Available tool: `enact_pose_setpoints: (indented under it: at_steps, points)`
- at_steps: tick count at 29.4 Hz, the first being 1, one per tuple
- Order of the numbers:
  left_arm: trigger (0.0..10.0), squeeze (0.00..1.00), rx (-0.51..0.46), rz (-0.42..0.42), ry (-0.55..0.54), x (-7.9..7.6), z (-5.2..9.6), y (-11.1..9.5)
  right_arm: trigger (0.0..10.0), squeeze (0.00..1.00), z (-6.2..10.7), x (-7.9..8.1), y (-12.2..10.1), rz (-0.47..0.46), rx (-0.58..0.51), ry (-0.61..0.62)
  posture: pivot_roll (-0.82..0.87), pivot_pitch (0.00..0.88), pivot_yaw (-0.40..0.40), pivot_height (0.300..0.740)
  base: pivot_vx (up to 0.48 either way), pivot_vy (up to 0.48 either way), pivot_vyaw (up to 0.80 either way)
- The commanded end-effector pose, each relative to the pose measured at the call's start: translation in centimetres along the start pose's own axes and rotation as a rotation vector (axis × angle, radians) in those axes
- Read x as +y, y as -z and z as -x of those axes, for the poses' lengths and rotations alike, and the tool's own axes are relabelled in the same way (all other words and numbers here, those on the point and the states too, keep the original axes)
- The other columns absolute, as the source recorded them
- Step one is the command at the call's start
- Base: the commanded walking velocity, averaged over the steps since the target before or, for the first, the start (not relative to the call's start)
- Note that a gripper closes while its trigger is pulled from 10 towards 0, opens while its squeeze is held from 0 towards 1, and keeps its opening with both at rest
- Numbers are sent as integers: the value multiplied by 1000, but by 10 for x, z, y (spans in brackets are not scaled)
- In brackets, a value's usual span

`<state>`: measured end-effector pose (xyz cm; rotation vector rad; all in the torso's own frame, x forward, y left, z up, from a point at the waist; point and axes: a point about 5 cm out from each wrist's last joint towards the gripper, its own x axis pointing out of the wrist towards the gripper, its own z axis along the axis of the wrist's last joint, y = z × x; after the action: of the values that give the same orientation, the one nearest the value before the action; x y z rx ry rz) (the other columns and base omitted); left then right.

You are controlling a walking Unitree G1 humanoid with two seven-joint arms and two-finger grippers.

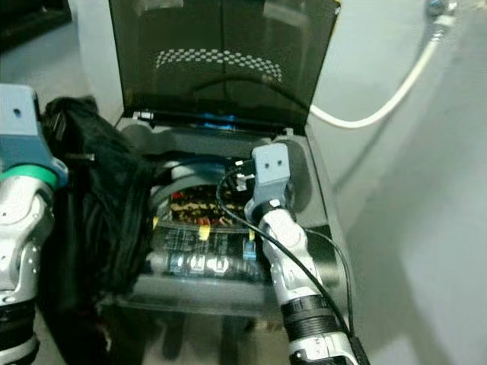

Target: Clothes washing

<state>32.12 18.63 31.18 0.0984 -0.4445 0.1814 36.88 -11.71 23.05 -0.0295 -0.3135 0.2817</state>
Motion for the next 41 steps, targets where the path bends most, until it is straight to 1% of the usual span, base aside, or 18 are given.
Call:
enact_pose_setpoints:
  at_steps: [1,13,19,21,22,23,25,28,29,30,32,33,34,37,38,39,40,41]
  points:
    - [10000,0,-49,14,20,-4,0,-9,10000,0,2,-8,1,-3,2,26,17,33,7,740,0,0,0]
    - [10000,0,-33,8,40,-6,-1,-5,10000,0,3,-10,2,-1,10,30,15,44,4,740,0,0,0]
    - [10000,0,-58,-56,41,-6,-10,-10,10000,0,-1,-14,-3,-9,-7,38,17,44,-9,740,0,0,0]
    - [10000,0,-91,-79,38,-5,-16,-15,10000,0,-2,-15,-5,-12,-17,42,18,43,-11,740,0,0,0]
    - [10000,0,-124,-109,26,-2,-28,-23,10000,0,-3,-15,-7,-19,-26,45,23,44,-17,740,0,0,0]
    - [10000,0,-124,-109,26,-2,-28,-23,10000,0,-3,-15,-7,-19,-26,45,23,44,-17,740,0,0,0]
    - [10000,0,-190,-187,-79,10,-59,-42,10000,0,-5,-15,-9,-23,-33,44,22,42,-9,740,0,0,0]
    - [10000,0,-223,-216,-118,12,-70,-53,10000,0,-6,-15,-9,-23,-35,45,18,42,-6,740,0,0,0]
    - [10000,0,-250,-220,-98,6,-77,-61,10000,0,-6,-14,-10,-23,-37,46,16,43,-5,740,0,0,0]
    - [10000,0,-289,-167,117,-28,-77,-70,10000,0,-5,-15,-10,-23,-39,52,9,42,3,740,0,0,0]
    - [10000,0,-330,-12,588,-97,-54,-82,10000,0,-1,-17,-10,-18,-40,65,2,43,14,740,0,0,0]
    - [10000,0,-330,-12,588,-97,-54,-82,10000,0,-1,-17,-10,-18,-40,65,2,43,14,740,0,0,0]
    - [10000,0,-352,40,762,-118,-39,-86,10000,0,0,-19,-10,-16,-40,71,1,44,15,740,0,0,0]
    - [10000,0,-352,40,762,-118,-39,-86,10000,0,0,-19,-10,-16,-40,71,1,44,15,740,0,0,0]
    - [10000,0,-367,89,941,-134,-20,-88,10000,0,1,-21,-10,-14,-41,78,-1,44,18,740,0,0,0]
    - [10000,0,-367,89,941,-134,-20,-88,10000,0,1,-21,-10,-14,-41,78,-1,44,18,740,0,0,0]
    - [10000,0,-382,143,1130,-145,1,-90,10000,0,1,-22,-10,-12,-42,83,3,46,17,740,0,0,0]
    - [10000,0,-382,143,1130,-145,1,-90,10000,0,1,-22,-10,-12,-42,83,3,46,17,740,0,0,0]
